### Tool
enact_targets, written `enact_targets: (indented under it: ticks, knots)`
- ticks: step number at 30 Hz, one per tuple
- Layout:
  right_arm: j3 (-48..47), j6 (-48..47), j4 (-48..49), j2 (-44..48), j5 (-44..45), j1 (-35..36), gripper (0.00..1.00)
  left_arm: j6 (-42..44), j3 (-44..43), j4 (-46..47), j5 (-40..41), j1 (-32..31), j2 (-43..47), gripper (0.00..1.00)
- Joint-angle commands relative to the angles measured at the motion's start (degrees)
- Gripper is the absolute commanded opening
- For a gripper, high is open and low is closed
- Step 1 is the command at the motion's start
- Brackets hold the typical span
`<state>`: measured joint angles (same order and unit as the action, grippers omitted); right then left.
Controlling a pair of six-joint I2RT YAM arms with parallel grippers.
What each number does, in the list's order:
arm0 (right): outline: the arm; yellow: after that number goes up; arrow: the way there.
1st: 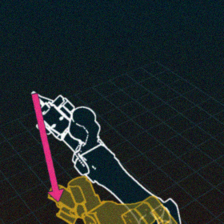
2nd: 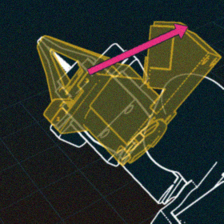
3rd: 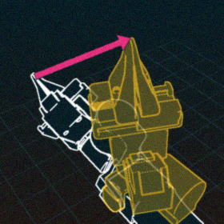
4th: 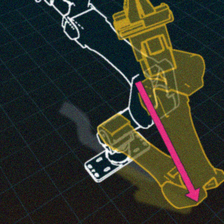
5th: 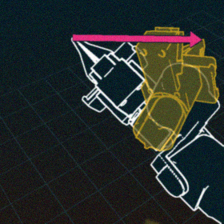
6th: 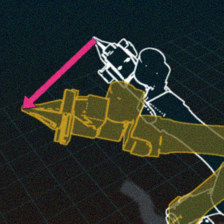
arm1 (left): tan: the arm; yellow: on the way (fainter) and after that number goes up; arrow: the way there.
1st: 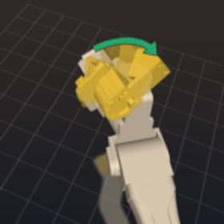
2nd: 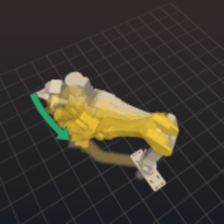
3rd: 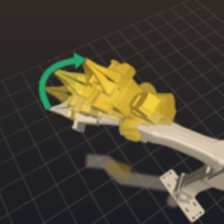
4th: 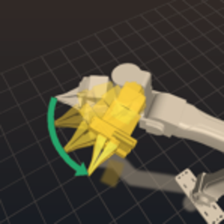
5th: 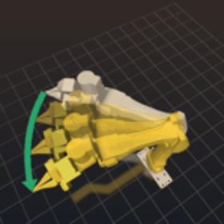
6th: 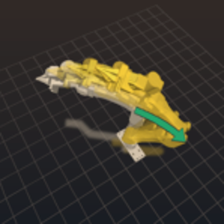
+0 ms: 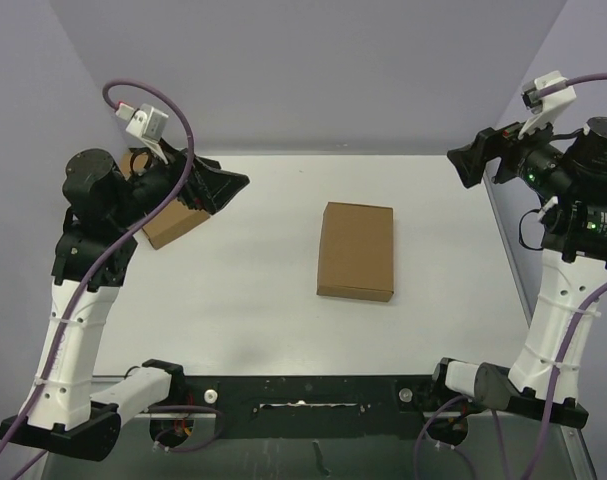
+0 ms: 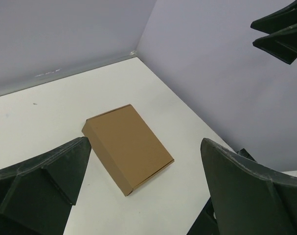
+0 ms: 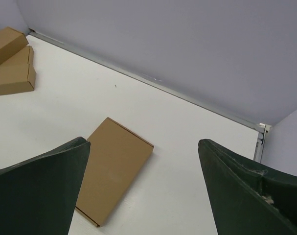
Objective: Fold the paper box
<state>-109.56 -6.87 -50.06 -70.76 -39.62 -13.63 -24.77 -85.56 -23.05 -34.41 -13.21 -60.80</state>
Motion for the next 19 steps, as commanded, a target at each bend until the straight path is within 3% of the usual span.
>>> enact_targets:
  ticks: [1,19]
  knots:
    - [-2.24,7.87,-0.02,0.25,3.41,-0.36,0.98,1.24,-2.15,-2.88,-0.97,0.34,0.10,0.98]
    - [-0.63,3.27,-0.57,2.83,-3.01,-1.97,0.98,-1.43,2.30,-1.68,-2.15,1.78,2.18,0.98]
